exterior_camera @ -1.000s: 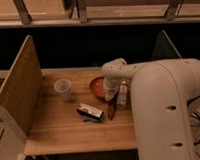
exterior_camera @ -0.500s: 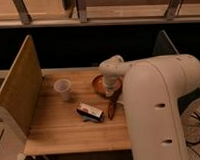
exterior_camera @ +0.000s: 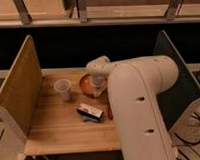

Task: Drag the ceramic bowl in a circle

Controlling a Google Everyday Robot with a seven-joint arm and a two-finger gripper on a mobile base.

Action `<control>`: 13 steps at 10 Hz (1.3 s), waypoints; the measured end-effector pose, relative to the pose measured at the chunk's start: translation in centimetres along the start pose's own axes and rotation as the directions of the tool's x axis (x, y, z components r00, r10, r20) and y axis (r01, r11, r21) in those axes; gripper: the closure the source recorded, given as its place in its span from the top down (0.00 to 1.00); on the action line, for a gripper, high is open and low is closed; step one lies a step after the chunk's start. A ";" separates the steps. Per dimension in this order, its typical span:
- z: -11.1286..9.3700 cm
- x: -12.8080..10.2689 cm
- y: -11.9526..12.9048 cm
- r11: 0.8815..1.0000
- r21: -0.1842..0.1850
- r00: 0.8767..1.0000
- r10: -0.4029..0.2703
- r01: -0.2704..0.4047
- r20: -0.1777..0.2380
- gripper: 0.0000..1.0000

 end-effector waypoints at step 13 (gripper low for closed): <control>-1.1 4.6 3.2 0.984 -0.040 0.973 0.165 -0.174 -0.162 0.00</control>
